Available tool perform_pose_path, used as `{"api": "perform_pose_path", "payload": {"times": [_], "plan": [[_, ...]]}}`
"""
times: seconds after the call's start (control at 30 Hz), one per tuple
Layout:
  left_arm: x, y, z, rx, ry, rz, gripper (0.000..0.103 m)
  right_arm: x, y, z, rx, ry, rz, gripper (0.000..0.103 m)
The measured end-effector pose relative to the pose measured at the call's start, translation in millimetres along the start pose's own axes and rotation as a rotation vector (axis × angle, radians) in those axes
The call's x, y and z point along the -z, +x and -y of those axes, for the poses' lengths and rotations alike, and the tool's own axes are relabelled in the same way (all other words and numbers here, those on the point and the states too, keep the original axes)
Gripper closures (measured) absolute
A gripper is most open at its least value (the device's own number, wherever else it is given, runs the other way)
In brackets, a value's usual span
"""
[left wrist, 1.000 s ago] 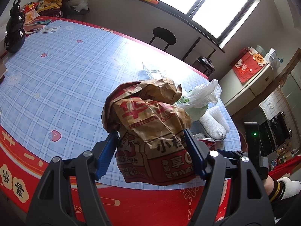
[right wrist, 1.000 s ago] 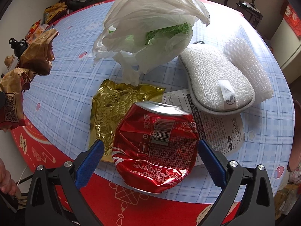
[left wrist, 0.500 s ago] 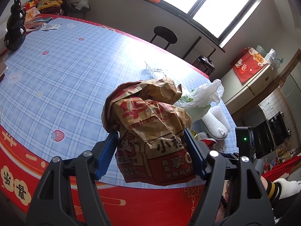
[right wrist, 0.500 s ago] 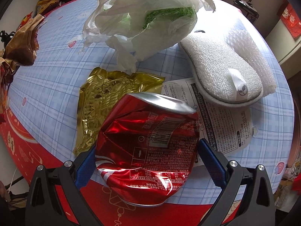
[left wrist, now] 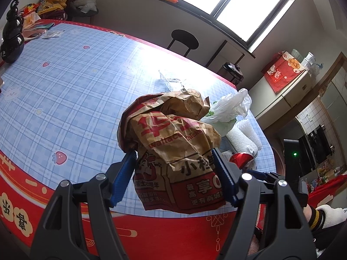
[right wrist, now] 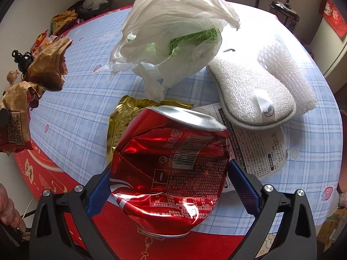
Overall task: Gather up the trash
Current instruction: 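Lift the paper bag with the left tool while the right tool grasps the crushed red can, then carry both items over the bin and open the left tool to drop the bag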
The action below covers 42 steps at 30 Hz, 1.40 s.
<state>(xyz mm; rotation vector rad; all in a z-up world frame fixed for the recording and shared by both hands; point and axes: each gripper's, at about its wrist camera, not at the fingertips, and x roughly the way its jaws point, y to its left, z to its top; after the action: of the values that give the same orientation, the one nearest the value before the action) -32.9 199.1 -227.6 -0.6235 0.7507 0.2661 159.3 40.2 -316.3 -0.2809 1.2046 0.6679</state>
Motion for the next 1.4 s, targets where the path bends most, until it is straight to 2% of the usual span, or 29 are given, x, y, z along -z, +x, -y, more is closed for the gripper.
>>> {"api": "perform_pose_path", "payload": {"times": [0.37, 0.5, 0.67, 1.03, 1.2, 1.4], "plan": [[-11, 2, 40, 0.031, 0.083, 0.017, 0.032, -3, -72, 22, -0.021, 0.017, 0.257, 0.006], [-16, 6, 64, 0.053, 0.126, 0.015, 0.032, 2, -105, 46, -0.040, 0.045, 0.359, 0.006], [-23, 14, 105, 0.089, 0.193, 0.010, 0.032, 12, -135, 84, -0.026, 0.098, 0.431, 0.006], [-25, 51, 237, 0.203, 0.395, -0.025, 0.032, 50, -206, 198, 0.085, 0.275, 0.571, 0.006], [-17, 83, 313, 0.265, 0.487, -0.063, 0.032, 79, -235, 259, 0.149, 0.360, 0.625, 0.006], [2, 135, 407, 0.354, 0.554, -0.121, 0.032, 118, -258, 326, 0.218, 0.446, 0.644, 0.006]]}}
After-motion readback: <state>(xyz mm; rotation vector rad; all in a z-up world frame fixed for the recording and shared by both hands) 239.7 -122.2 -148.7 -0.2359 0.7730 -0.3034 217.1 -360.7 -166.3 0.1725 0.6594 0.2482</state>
